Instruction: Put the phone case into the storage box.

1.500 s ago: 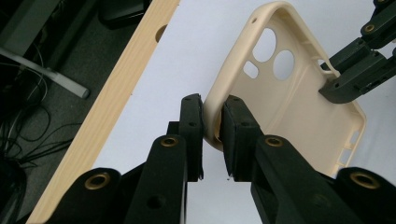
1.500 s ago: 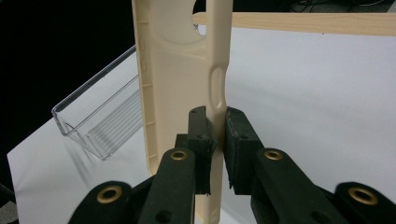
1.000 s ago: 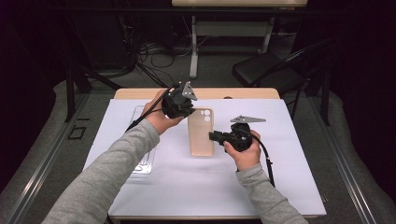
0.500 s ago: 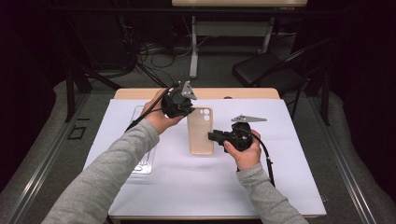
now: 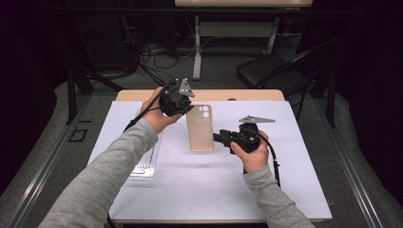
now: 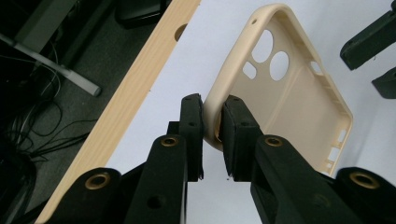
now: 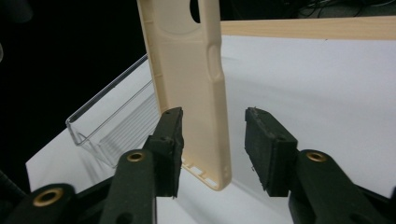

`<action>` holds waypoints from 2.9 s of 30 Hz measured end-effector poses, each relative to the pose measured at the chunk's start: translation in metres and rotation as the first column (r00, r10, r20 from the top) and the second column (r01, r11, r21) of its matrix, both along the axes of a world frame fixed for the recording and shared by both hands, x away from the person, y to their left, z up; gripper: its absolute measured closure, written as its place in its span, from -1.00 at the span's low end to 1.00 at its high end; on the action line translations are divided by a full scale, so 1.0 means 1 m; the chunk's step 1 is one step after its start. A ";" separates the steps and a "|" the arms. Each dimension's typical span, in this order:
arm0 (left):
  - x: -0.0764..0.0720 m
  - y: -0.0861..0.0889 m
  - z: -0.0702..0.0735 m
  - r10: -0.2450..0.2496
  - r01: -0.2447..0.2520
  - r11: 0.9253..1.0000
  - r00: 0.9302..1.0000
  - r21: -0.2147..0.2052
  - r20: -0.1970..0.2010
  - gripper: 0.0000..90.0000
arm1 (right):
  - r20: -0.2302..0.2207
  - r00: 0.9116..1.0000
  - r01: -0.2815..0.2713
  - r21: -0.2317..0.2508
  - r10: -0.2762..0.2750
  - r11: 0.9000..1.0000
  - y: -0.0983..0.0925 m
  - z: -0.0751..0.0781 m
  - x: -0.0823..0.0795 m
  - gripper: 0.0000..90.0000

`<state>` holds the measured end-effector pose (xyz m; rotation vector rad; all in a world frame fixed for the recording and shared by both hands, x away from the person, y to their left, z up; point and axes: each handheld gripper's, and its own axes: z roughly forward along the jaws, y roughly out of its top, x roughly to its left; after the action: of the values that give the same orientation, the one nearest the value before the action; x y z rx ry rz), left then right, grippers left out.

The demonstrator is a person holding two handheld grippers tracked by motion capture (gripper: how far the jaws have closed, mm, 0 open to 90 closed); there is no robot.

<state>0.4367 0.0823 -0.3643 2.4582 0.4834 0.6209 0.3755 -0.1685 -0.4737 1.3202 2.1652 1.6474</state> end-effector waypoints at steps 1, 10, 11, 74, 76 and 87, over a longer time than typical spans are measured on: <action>0.001 0.001 0.000 0.001 -0.001 1.000 1.000 -0.001 0.006 0.78 | 0.006 1.000 0.005 -0.006 -0.005 1.000 -0.001 0.000 0.000 0.22; 0.013 0.011 0.000 0.022 -0.022 1.000 1.000 -0.011 0.014 0.78 | 0.014 1.000 0.028 -0.049 -0.028 0.998 -0.004 -0.002 0.004 0.10; 0.015 0.012 0.000 0.025 -0.025 1.000 1.000 -0.016 0.007 0.78 | 0.015 0.999 0.032 -0.060 -0.031 0.998 -0.004 -0.003 0.005 0.09; 0.046 0.103 0.022 0.041 -0.037 0.999 0.991 -0.037 0.131 0.77 | 0.102 0.975 0.219 -0.256 -0.199 0.942 -0.020 -0.010 -0.002 -0.68; 0.046 0.106 0.022 0.041 -0.036 0.999 0.990 -0.039 0.135 0.77 | 0.102 0.972 0.233 -0.269 -0.212 0.935 -0.020 -0.010 -0.003 -0.68; 0.045 0.119 0.024 0.035 -0.026 0.998 0.985 -0.054 0.171 0.77 | 0.095 0.960 0.281 -0.276 -0.265 0.919 -0.026 -0.010 -0.003 -0.90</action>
<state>0.4814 0.2012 -0.3403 2.3270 0.4626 0.8150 0.3723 -0.1949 -0.4840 1.3930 1.9851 1.2000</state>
